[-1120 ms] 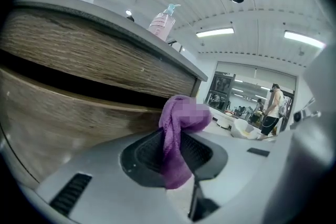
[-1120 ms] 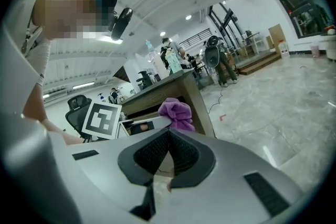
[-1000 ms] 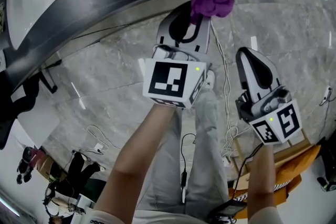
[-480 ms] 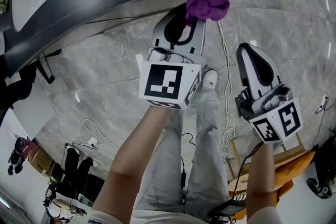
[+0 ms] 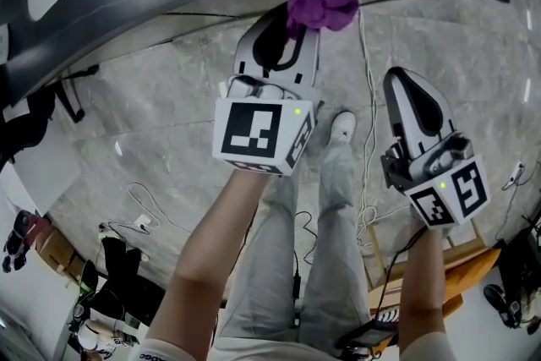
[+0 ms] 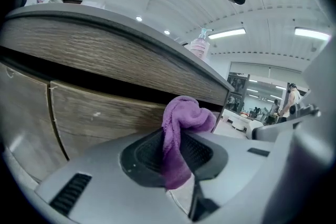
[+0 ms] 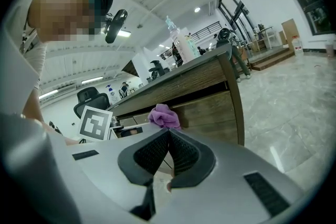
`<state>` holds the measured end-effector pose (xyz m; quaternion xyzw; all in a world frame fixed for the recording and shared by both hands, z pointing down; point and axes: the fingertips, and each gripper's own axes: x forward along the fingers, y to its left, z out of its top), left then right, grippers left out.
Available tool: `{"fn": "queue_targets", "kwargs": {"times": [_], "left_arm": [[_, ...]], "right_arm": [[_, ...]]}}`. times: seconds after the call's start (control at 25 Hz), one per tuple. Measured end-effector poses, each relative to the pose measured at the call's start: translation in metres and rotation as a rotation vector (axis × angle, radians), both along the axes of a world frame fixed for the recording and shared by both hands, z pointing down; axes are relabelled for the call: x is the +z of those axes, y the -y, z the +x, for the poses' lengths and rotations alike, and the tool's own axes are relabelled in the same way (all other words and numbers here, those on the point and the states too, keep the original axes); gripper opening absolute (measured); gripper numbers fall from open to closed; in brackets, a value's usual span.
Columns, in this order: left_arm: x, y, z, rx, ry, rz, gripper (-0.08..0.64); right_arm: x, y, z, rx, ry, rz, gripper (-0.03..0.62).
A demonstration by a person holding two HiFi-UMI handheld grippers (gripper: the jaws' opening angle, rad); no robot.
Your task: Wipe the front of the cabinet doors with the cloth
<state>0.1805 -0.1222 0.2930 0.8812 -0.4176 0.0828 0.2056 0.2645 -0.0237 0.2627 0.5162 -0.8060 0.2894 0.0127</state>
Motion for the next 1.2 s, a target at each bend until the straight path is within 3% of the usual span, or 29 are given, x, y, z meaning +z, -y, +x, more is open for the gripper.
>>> {"fn": "queue_targets", "kwargs": {"times": [0.92,1.2], "left_arm": [[0.007,0.028,-0.162,-0.165,0.026,-0.011,0.078],[0.004,0.027,-0.175,-0.199,0.048,0.015,0.078]], "right_arm": [[-0.005,0.043,-0.135,-0.142,-0.008,0.007,0.028],[-0.008,0.038,-0.146,-0.159,0.005,0.017,0.028]]}}
